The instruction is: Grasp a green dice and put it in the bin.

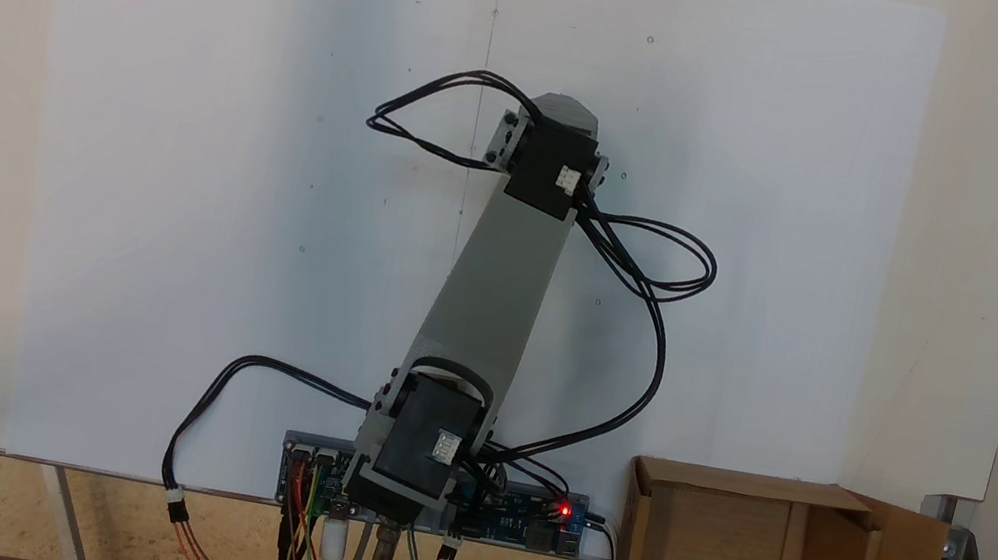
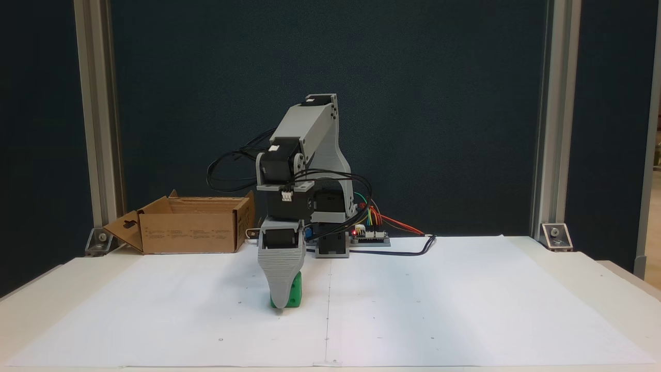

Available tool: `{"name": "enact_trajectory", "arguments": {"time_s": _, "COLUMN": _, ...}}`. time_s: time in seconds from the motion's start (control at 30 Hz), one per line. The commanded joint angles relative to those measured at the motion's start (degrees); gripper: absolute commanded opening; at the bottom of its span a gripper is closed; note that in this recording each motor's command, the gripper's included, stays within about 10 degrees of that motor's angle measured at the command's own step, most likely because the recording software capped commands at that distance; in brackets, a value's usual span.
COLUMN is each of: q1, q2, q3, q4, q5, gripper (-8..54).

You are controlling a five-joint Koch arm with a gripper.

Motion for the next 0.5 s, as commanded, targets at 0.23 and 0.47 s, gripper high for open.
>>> {"name": "enact_trajectory", "arguments": {"time_s": 0.23, "q1": 0.4, "q2": 0.1, "q3": -0.9, "q4": -0.8, "q5": -3.5, "gripper": 38.8}}
{"name": "enact_trajectory", "arguments": {"time_s": 0.47, "q1": 0.8, "q2": -0.3, "q3": -0.9, "q4": -2.2, "q5": -3.6, "gripper": 37.1}}
